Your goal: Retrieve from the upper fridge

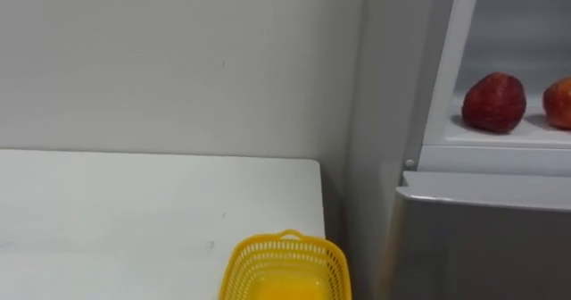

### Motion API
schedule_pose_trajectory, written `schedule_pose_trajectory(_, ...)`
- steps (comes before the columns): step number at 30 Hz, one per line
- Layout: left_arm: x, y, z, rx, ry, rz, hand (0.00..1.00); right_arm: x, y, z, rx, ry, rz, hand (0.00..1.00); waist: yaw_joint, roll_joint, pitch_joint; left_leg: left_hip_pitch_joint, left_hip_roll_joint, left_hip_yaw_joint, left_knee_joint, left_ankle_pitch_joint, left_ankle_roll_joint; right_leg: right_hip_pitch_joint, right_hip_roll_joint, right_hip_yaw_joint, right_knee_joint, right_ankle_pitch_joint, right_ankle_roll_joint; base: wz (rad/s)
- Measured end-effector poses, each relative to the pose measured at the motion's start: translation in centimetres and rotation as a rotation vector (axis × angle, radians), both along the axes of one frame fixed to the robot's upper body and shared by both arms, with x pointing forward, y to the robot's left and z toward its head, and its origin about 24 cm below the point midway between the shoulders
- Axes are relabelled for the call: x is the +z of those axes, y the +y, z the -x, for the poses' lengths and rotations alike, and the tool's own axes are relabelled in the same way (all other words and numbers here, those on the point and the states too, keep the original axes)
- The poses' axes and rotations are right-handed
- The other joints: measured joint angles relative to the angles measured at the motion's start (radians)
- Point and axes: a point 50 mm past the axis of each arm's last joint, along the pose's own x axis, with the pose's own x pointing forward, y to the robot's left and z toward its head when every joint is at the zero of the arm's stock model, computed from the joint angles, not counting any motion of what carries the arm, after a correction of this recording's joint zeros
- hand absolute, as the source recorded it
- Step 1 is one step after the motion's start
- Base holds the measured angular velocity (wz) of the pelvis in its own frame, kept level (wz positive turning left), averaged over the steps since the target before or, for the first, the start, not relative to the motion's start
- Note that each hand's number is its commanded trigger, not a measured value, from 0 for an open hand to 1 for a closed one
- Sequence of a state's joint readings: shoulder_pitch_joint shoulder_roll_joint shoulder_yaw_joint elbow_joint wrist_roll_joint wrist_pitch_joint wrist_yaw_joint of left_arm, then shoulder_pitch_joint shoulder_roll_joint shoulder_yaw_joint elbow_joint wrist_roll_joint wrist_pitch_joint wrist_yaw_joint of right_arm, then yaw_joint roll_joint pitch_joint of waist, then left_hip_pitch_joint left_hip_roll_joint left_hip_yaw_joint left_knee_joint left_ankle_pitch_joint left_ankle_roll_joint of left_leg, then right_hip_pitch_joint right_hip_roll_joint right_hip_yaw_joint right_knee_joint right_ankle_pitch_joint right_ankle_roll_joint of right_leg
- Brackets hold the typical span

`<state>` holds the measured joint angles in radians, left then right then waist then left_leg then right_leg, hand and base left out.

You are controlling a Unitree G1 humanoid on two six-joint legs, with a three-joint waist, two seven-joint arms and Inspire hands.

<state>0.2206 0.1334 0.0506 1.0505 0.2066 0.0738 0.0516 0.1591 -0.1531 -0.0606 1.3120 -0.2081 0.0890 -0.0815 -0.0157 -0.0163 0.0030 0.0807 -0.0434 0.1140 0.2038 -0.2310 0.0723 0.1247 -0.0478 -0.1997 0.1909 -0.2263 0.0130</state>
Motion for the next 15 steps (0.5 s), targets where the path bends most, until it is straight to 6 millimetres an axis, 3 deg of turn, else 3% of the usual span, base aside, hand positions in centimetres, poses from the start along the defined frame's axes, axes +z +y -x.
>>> schedule_pose_trajectory(6,0.0,-0.1,-0.6,-0.029,-0.006,0.017,0.00,0.4,-0.7,-2.2,-0.118,-0.126,0.102,0.00,-0.011,0.008,-0.0001,0.002,0.003,0.028,-0.012,-0.002,0.004,-0.016,0.006,0.031,0.009,0.007,0.003,-0.18)
schedule_pose_trajectory(10,0.1,0.2,-0.4,-0.030,-0.003,0.024,0.00,1.9,-2.1,-7.5,-0.227,-0.395,0.176,0.00,-0.018,0.009,-0.0013,0.004,0.010,0.053,-0.019,-0.002,0.004,-0.027,0.013,0.056,0.013,0.015,-0.001,-0.17)
schedule_pose_trajectory(12,0.2,0.3,-0.5,-0.032,-0.020,0.027,0.00,3.5,-2.9,-10.5,-0.239,-0.552,0.209,0.00,-0.032,0.011,-0.0009,0.003,0.012,0.057,-0.016,-0.001,0.003,-0.033,0.014,0.053,0.013,0.015,-0.002,-0.06)
schedule_pose_trajectory(14,0.3,0.4,-0.7,-0.034,-0.042,0.019,0.00,6.5,-3.5,-14.2,-0.249,-0.798,0.250,0.00,-0.043,0.015,0.0005,0.002,0.015,0.066,-0.020,0.000,0.001,-0.039,0.016,0.062,0.012,0.016,-0.003,-0.07)
schedule_pose_trajectory(15,0.3,0.5,-0.7,-0.032,-0.047,0.018,0.00,7.3,-3.6,-15.0,-0.246,-0.859,0.265,0.00,-0.044,0.017,0.0008,0.002,0.015,0.066,-0.022,0.000,0.001,-0.039,0.016,0.062,0.012,0.016,-0.003,-0.04)
